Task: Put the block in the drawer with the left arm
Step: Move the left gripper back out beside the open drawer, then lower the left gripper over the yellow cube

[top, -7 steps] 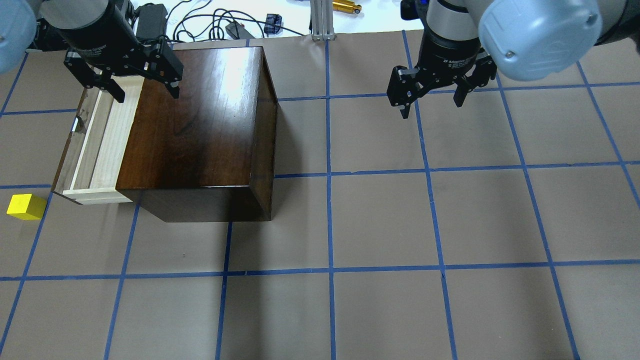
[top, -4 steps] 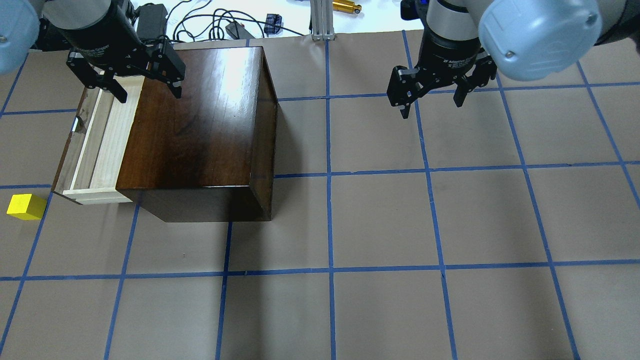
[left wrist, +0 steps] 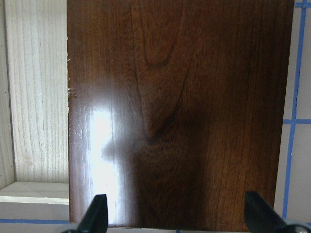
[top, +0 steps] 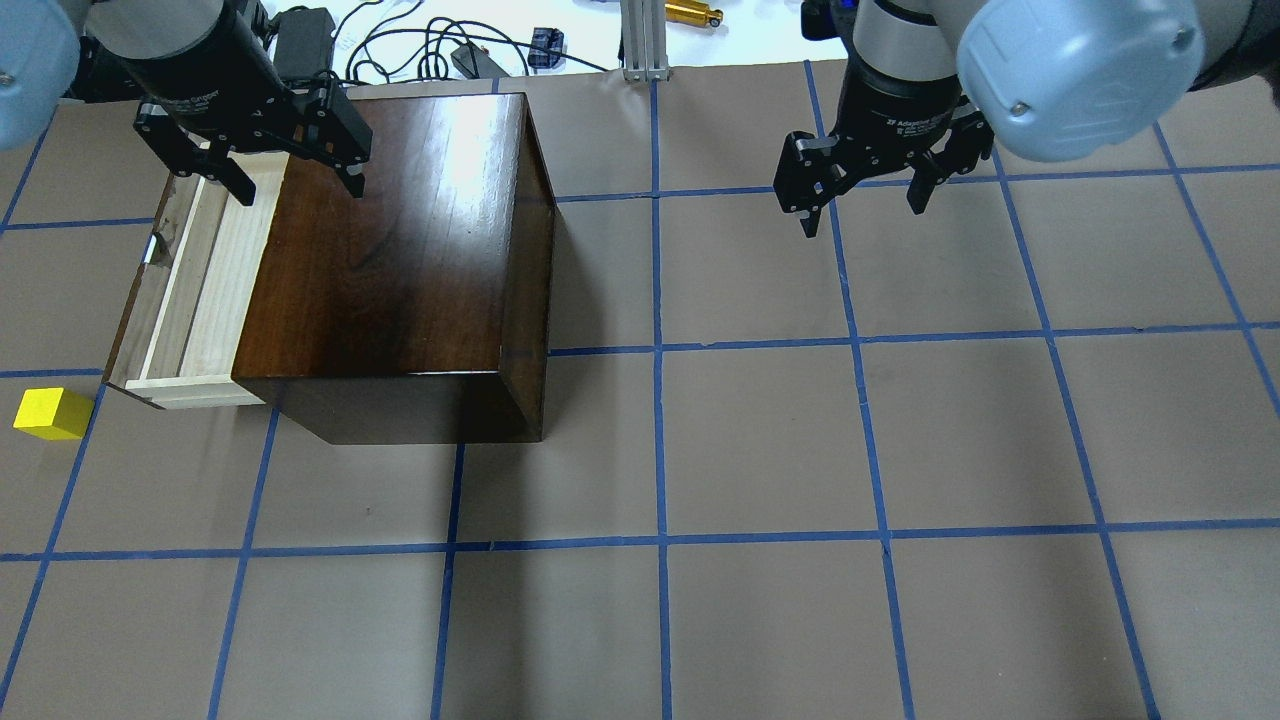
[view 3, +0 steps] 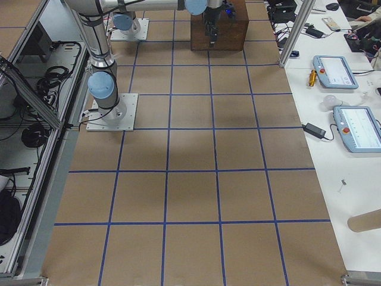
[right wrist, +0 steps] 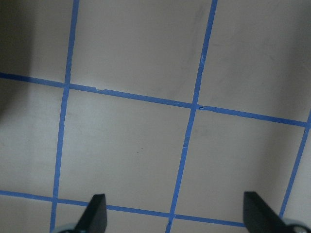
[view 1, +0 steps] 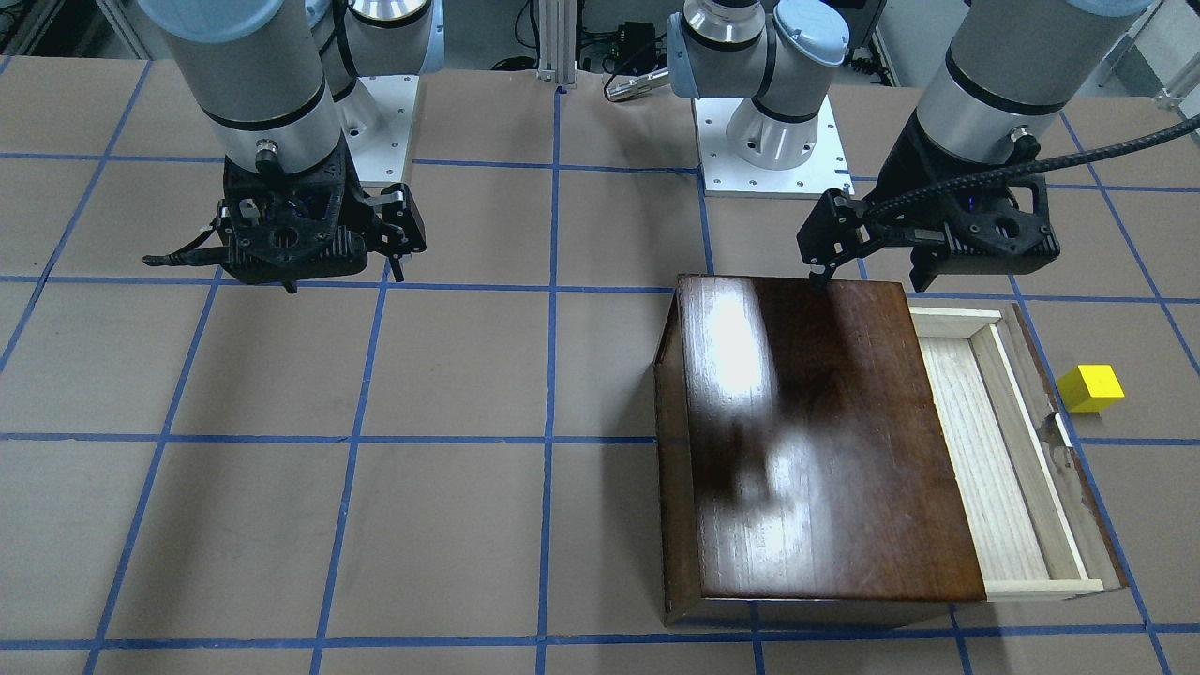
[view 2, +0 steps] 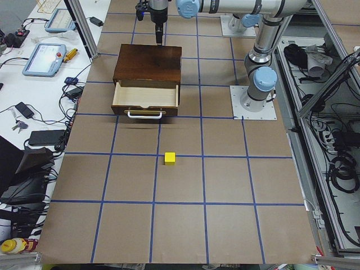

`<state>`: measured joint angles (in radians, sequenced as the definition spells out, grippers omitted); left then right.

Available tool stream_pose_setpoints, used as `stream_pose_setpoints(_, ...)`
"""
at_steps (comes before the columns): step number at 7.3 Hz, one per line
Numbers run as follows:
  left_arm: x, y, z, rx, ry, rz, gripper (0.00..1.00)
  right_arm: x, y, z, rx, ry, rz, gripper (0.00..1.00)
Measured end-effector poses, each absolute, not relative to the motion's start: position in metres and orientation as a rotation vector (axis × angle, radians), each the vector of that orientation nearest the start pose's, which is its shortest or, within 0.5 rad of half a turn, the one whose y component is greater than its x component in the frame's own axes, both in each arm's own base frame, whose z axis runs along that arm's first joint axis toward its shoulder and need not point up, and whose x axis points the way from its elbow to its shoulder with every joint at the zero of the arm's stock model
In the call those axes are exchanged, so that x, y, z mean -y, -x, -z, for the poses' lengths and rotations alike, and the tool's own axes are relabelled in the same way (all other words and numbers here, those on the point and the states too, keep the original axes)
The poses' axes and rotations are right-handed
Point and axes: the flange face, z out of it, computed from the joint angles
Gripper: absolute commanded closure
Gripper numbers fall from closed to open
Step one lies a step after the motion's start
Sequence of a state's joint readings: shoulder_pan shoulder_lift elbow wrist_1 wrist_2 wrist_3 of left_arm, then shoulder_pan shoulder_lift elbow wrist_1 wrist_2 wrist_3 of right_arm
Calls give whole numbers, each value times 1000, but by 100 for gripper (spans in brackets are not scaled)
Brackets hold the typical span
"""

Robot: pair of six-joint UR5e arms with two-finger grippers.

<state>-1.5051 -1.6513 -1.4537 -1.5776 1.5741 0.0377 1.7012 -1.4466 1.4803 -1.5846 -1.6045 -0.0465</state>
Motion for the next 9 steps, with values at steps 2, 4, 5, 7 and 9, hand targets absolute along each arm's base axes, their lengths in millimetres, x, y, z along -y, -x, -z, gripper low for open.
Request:
stream_pose_setpoints(2, 535, 92, -507, -3127, -16, 54, 0, 521, -199, -469, -3164, 281, -29, 0)
stream_pose_setpoints(4, 536, 65, -511, -3110, -154, 58, 0, 521, -199, -469, -3163, 282, -29, 0)
stream_pose_setpoints(5, 537, 41, -513, -3103, -207, 56, 0, 521, -199, -469, -3163, 283, -29, 0)
stream_pose_setpoints(7, 535, -22, -514, -3088, -334, 40, 0, 521, -199, -469, -3163, 283, -29, 0)
stream_pose_setpoints(9, 527, -103, -508, -3065, -529, 14, 0, 521, -199, -469, -3163, 282, -29, 0)
